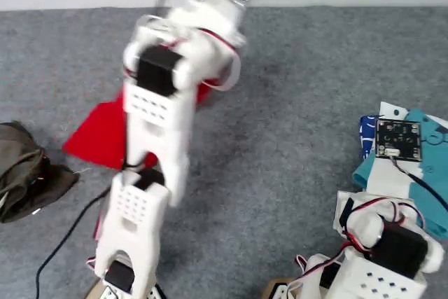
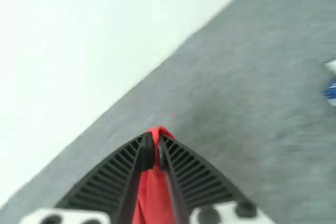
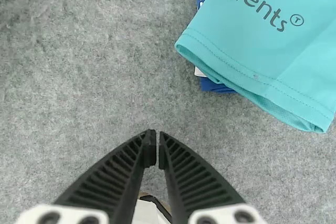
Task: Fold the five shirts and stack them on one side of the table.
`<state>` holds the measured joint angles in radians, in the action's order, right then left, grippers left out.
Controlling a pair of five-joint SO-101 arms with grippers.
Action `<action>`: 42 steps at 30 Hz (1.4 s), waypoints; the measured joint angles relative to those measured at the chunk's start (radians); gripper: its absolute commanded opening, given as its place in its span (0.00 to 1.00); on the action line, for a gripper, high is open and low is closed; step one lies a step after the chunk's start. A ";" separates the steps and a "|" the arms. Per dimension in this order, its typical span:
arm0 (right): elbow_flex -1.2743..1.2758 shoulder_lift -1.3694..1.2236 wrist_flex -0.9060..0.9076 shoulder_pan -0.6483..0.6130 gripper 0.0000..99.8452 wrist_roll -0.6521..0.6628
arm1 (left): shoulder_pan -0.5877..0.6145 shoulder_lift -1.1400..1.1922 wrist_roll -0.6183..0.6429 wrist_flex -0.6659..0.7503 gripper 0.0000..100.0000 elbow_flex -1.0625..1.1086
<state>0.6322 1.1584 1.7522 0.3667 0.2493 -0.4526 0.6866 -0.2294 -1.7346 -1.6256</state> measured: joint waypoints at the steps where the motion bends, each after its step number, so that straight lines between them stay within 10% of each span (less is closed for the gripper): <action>1: 0.000 0.000 0.000 0.000 0.01 0.000 | -0.038 -0.005 0.000 0.000 0.02 0.000; 16: 0.000 0.000 0.000 0.000 0.01 0.000 | -0.074 -0.126 0.129 0.000 0.17 0.115; 29: 0.000 0.000 0.000 0.000 0.01 0.000 | 0.450 -0.273 0.124 0.000 0.17 0.736; 42: 0.000 0.000 0.000 0.000 0.01 0.000 | 0.778 0.021 -0.190 0.002 0.23 0.922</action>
<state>0.6322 1.1584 1.7522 0.3667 0.2493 0.3253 0.7081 -0.4196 -1.7331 -0.7035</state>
